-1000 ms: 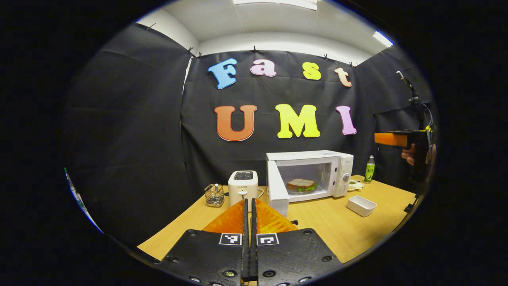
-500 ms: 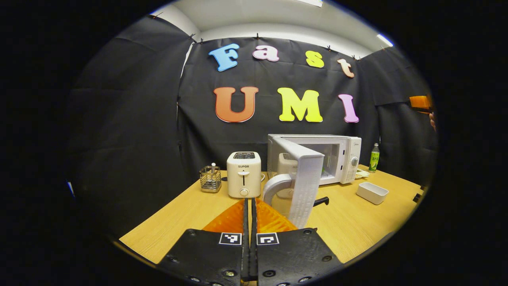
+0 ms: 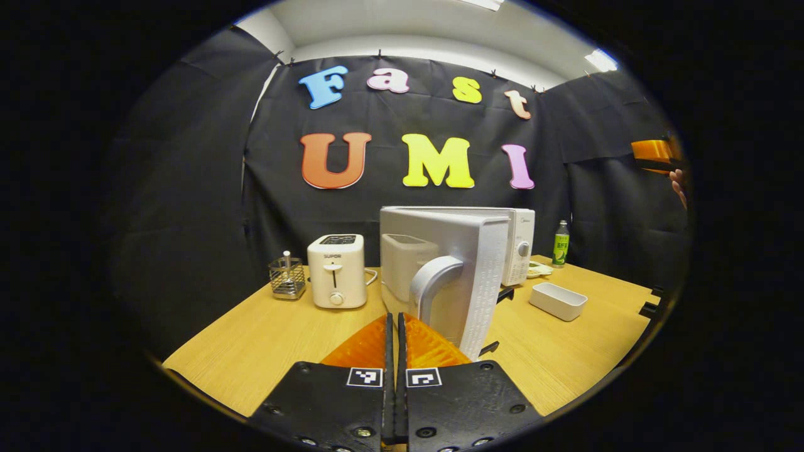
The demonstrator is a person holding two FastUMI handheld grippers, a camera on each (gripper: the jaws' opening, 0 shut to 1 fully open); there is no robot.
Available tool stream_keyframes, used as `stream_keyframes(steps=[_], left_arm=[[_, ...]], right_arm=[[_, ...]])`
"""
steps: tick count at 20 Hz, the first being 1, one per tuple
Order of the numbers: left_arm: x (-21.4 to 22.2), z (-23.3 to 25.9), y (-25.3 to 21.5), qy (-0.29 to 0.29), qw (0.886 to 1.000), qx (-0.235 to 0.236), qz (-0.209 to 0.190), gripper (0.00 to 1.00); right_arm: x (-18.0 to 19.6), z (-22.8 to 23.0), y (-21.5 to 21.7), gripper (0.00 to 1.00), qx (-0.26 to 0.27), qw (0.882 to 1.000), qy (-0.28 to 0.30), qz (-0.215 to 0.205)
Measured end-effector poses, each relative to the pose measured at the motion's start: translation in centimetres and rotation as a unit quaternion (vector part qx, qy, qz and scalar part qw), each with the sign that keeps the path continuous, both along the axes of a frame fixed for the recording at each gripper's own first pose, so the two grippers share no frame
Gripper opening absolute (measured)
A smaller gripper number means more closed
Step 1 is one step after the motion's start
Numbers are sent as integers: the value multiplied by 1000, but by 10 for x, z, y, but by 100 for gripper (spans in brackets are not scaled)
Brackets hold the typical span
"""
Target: Open the microwave oven with the left hand, put the food in, and close the microwave oven.
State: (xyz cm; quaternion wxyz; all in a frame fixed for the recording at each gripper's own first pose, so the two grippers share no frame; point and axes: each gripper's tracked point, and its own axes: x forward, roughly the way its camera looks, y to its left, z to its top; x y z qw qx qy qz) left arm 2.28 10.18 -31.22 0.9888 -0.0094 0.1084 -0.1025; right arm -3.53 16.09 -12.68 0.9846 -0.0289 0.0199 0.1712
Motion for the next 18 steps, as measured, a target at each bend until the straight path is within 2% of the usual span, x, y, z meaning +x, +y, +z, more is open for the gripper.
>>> stream_keyframes(steps=[1,4,6,7,8,9,14,15,18], left_arm=[[1,0,-12,-1,1000,5,-13,0],[10,1,-46,-17,999,24,-39,0],[22,-2,-69,-14,998,16,-54,0],[27,-3,-82,-13,998,9,-64,0],[33,1,-92,-15,997,4,-70,0],[38,3,-103,-20,997,0,-78,0],[70,5,-152,-20,994,-2,-103,0],[76,3,-159,-19,994,1,-104,0],[96,1,-177,-20,994,5,-106,0]], right_arm=[[0,-1,-4,99,3,1000,0,2],[8,-3,-16,99,0,1000,-3,-1],[14,-3,-26,99,-8,1000,-4,-10],[17,-2,-29,94,-9,1000,-7,-12],[18,0,-32,94,-11,1000,-11,-14],[20,1,-36,99,-12,1000,-14,-15],[33,5,-67,99,-13,999,-23,-33],[36,4,-74,94,-9,999,-20,-37],[51,-6,-91,94,5,999,3,-44]])
